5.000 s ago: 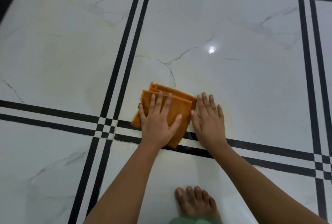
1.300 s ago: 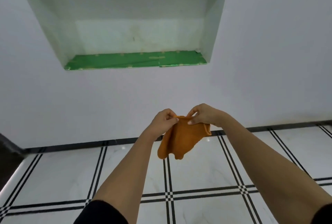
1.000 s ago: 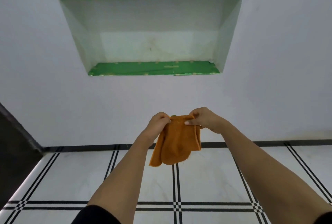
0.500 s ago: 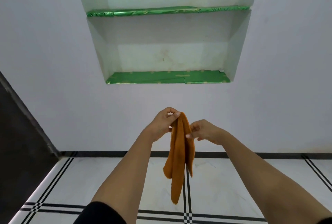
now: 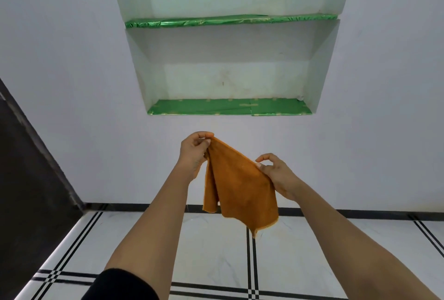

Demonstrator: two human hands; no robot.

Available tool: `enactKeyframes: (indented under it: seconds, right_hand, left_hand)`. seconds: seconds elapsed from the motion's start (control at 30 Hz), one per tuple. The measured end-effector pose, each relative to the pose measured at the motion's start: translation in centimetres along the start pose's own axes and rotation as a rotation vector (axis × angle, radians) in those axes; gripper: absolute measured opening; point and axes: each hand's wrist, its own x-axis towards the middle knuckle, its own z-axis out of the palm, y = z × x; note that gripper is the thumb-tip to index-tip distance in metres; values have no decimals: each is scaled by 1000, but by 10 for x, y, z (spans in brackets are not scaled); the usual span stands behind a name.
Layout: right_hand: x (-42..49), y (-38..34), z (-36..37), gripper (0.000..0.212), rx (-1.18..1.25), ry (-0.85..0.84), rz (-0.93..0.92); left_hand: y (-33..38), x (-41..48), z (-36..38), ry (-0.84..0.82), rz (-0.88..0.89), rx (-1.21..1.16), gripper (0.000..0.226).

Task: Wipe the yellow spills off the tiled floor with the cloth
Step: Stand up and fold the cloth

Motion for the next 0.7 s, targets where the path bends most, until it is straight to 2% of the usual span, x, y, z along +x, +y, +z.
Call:
enactKeyframes:
  seconds: [0.1,0.17,0.27,0.47,0.6,0.7]
  right_hand:
    - [2,-2,-13,29,-18,-176,44]
    - [2,1,-20,36,-190,-295,110]
    - [3,9,-22,26,-322,-252,136]
    - [3,-20,1,19,-159,-202,86]
    - [9,-45,11,25,148,-142,132]
    - [13,-55,16,19,289,-130,130]
  left_hand:
    - [5,7,-3,89,29,-7,22]
    - [7,12,-5,131,35,-24,24]
    - [6,18,-11,176,55,13,26]
    - [-9,19,-13,176,20,125,25]
    - [-17,9,-7,79,-1,119,22]
    - [-22,-2,1,14,3,94,19]
